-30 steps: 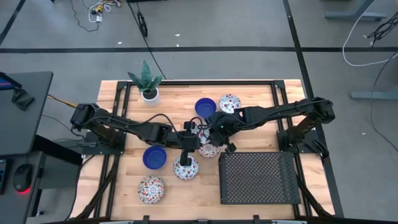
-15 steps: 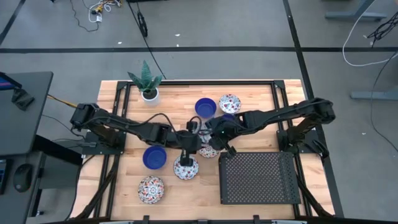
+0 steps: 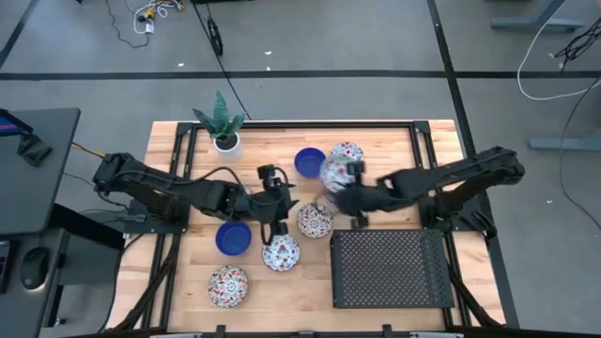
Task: Pick & Place Mini bowls
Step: Put the top left red patterned bowl on the shelf, then put the top left orange patterned bowl on the shelf
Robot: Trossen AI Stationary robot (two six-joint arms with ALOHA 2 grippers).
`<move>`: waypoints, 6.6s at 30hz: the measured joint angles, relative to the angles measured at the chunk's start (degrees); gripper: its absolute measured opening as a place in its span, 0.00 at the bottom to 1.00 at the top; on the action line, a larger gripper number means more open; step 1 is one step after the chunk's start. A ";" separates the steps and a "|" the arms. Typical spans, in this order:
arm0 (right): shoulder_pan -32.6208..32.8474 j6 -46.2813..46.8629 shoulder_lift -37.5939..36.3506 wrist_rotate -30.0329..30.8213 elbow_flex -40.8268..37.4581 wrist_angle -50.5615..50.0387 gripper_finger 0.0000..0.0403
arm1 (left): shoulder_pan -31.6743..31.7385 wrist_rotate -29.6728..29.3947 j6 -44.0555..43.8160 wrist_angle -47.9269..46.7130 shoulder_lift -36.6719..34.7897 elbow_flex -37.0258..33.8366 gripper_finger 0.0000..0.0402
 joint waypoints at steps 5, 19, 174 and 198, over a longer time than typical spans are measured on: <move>10.62 17.14 -2.29 -1.82 5.49 -15.37 0.02 | -0.01 -1.29 -5.40 1.38 -0.30 -5.20 0.46; 44.36 62.86 -1.85 -14.38 17.77 -25.64 0.01 | -0.48 -1.35 -9.10 15.84 -0.24 -14.71 0.44; 16.64 1.06 1.90 4.78 -25.15 88.99 0.24 | -23.06 -10.41 -56.15 -19.61 -0.57 -3.68 0.39; 17.03 3.01 1.92 4.51 -25.28 85.28 0.24 | 9.22 28.72 -56.01 -27.92 0.21 -12.73 0.58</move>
